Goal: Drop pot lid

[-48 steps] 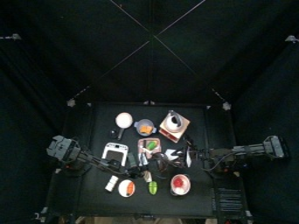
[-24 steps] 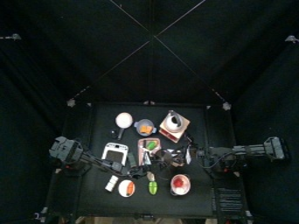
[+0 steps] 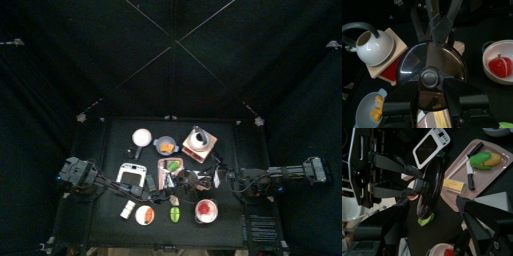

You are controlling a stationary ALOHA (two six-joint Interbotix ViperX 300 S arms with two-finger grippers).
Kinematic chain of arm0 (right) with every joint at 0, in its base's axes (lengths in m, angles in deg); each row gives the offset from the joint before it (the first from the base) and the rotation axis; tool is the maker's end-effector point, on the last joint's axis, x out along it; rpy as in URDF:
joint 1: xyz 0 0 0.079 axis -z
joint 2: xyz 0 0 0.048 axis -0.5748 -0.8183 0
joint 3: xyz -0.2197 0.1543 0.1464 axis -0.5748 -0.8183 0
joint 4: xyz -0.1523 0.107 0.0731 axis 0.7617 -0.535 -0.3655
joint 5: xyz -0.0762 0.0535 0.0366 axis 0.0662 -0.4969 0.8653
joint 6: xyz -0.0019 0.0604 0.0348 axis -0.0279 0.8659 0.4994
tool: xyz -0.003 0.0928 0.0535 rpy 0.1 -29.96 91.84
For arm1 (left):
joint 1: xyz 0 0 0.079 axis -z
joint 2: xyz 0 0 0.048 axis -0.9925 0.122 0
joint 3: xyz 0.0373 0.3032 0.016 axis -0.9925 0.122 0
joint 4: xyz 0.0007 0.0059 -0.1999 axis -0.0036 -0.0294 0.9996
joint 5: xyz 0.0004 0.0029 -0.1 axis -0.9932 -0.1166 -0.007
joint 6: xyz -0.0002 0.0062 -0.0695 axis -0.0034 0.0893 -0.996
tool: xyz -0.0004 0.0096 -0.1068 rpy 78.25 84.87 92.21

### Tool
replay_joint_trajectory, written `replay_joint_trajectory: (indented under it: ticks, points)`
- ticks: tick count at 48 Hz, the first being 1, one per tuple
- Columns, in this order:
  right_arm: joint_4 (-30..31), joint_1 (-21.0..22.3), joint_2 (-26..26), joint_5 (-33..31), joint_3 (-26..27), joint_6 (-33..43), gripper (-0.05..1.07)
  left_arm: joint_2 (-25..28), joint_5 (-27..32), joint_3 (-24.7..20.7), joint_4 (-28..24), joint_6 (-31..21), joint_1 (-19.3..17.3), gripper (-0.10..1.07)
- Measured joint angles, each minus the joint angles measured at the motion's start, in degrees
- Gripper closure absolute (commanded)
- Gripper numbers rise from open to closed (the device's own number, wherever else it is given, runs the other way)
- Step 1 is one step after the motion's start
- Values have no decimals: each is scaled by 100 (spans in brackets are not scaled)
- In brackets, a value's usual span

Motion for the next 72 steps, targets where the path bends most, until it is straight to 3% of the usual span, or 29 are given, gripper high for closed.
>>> replay_joint_trajectory:
  ticks: [12,30,46,58,72]
  points:
    - [149,299,185,-598,-141,9,0,193,-149,413,896,-158,53,38]
    - [176,316,202,-615,-149,18,0,483,-1433,571,1846,-97,-114,35]
    - [167,308,176,-615,-141,18,0,563,-1608,589,1907,-114,-483,21]
    - [176,316,158,-615,-149,9,0,598,-2021,589,1907,-123,-501,12]
    - [167,316,149,-615,-149,18,0,519,-2162,598,1890,-132,-501,11]
